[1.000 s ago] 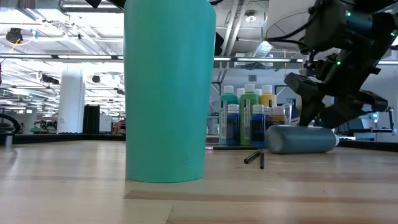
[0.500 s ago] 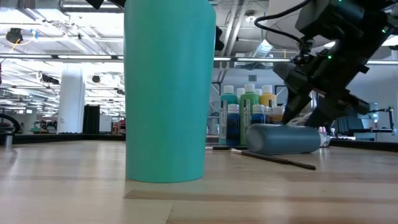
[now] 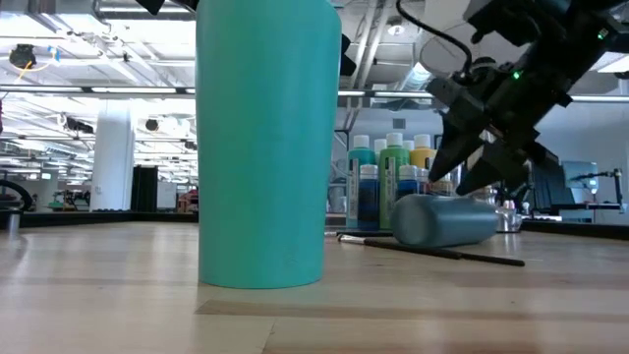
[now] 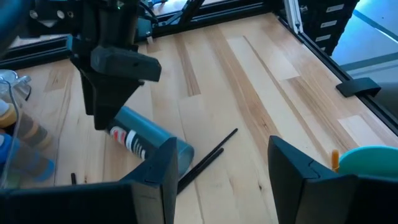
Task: Pick & Place Paint Supplies
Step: Put the big black paint bottle into the transparent bin
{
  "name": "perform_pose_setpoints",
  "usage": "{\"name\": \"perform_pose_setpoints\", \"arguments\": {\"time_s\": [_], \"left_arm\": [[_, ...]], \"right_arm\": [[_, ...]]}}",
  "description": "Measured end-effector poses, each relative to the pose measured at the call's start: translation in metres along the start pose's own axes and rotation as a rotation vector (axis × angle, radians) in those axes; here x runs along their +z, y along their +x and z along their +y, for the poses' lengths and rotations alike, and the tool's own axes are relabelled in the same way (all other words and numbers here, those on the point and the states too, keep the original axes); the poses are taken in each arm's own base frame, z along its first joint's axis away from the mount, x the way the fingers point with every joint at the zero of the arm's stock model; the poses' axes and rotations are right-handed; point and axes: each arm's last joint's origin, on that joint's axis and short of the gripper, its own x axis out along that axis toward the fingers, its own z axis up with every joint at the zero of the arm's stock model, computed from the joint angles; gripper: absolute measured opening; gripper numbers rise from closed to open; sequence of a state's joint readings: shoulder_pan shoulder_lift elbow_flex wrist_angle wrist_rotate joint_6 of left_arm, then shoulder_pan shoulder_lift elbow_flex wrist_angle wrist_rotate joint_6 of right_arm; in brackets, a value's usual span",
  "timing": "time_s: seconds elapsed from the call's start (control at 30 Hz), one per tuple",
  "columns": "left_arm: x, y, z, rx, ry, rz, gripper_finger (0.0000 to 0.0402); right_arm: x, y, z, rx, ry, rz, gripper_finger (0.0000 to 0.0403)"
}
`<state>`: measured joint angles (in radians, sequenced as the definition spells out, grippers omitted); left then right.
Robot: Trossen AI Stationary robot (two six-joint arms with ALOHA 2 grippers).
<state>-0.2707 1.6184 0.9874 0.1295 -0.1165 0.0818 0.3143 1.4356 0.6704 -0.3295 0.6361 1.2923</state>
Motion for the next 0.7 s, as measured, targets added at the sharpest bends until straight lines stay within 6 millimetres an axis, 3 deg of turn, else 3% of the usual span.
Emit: {"name": "perform_pose_setpoints", "arguments": {"time_s": [0.2,0.43,0.53,0.7], "left_arm": [[0.000,0.000,0.000,0.000,0.000,0.000,0.0143],[0.000,0.000,-0.001,0.001,0.002,0.001,0.0143],[0.000,0.000,-0.003,-0.003,0.002,0.001,0.0143],[0.000,0.000,-0.003,-0.005,0.001,-0.001,0.0143]], "right_arm": [[0.000,-0.027,0.006,0.130,-0.056,0.007,0.0230],[-0.023,-0.052,0.013,0.294,-0.029,0.263,0.0230],[-0.037,-0.045,0.014,0.245,0.025,0.342,0.0230],[-0.047,-0.013,0.018,0.177,0.065,0.451,0.0230]]}}
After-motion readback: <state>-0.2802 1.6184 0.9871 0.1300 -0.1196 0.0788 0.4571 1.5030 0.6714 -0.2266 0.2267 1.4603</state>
